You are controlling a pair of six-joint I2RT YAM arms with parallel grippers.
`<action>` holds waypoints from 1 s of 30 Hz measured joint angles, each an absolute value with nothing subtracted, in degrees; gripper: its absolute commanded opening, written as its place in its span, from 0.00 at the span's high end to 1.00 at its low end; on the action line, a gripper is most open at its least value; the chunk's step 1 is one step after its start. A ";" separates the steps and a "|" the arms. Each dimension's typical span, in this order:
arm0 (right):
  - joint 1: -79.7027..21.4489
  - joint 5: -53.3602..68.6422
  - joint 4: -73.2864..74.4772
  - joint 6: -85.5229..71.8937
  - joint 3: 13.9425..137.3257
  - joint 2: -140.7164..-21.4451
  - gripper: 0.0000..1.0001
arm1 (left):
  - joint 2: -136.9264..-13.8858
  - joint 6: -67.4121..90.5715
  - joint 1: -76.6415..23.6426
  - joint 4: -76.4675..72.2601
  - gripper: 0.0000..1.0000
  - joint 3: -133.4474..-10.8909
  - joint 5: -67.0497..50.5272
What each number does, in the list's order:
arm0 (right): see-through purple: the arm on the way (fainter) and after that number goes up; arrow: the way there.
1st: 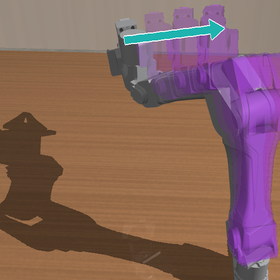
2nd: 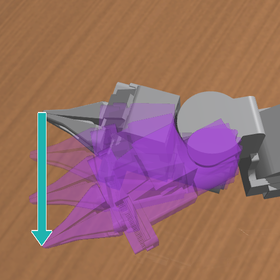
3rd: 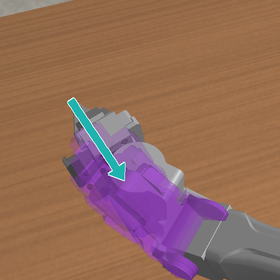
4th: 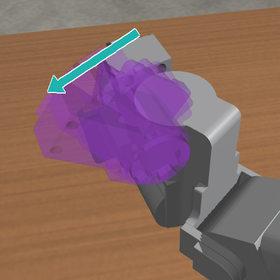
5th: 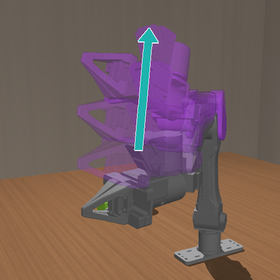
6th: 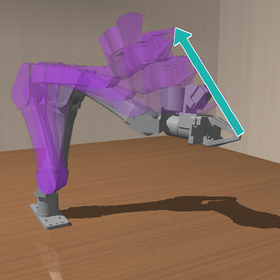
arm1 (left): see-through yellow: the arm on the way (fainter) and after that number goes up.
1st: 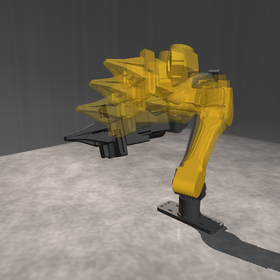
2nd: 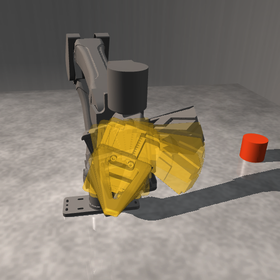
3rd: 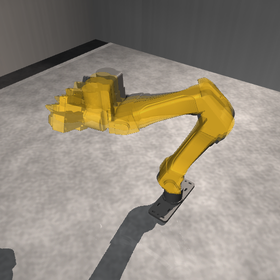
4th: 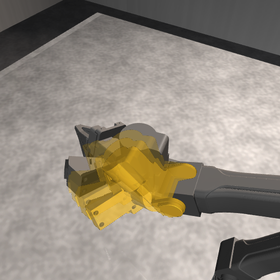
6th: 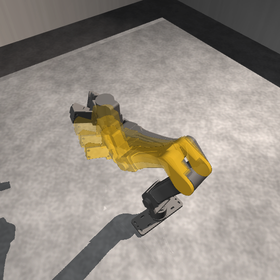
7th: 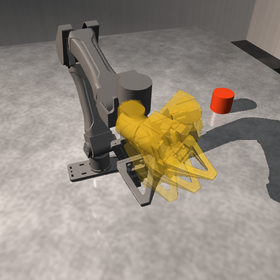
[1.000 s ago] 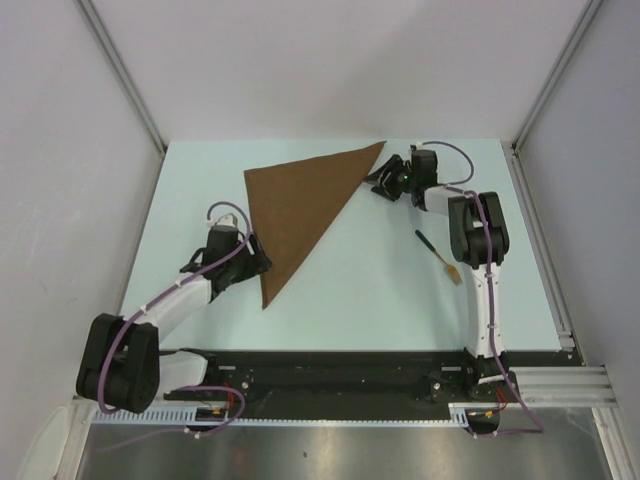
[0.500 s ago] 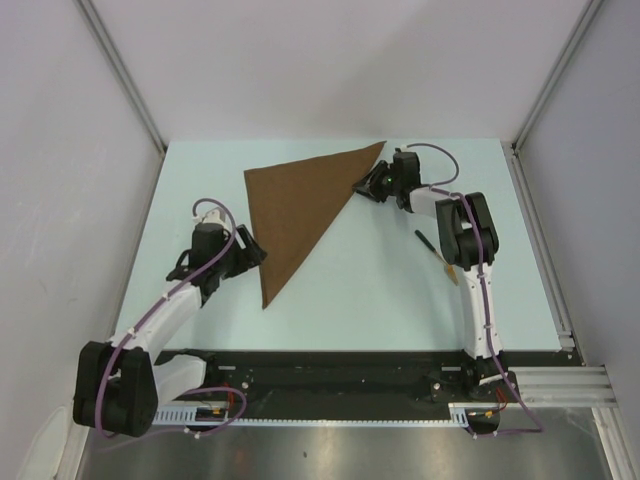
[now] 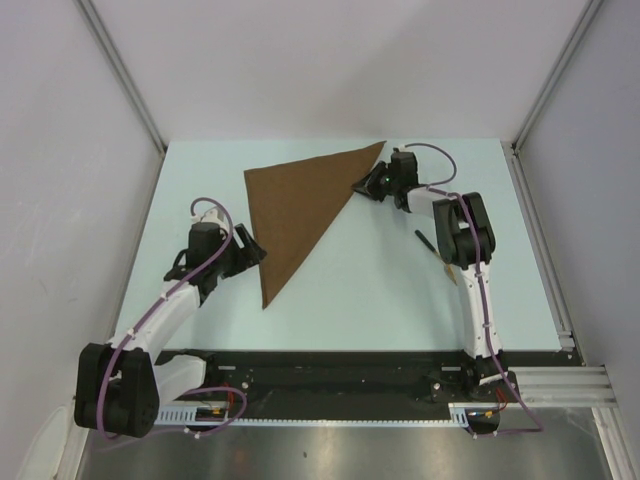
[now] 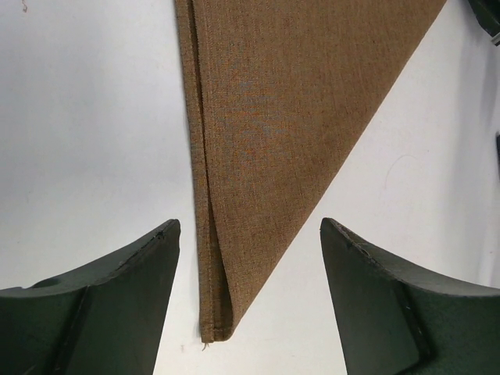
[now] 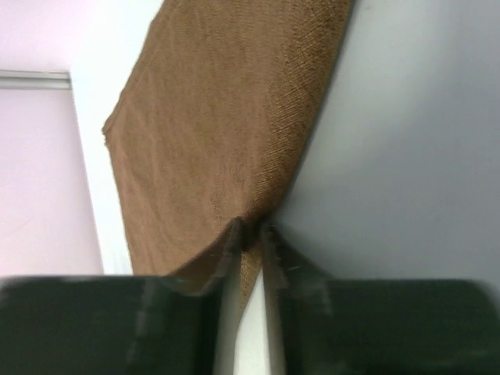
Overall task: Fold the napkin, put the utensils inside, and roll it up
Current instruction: Fold the napkin
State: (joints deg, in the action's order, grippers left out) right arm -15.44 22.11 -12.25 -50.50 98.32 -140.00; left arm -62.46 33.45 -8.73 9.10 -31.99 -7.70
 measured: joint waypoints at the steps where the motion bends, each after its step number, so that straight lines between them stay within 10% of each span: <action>1: -15.49 22.11 -12.32 -50.41 98.39 -140.16 0.97 | -62.46 33.45 -8.69 9.10 0.22 -31.99 -7.79; 30: -5.72 23.62 -10.70 -42.48 67.53 -118.91 0.91 | -57.41 29.21 -7.90 17.74 0.19 -44.60 -11.35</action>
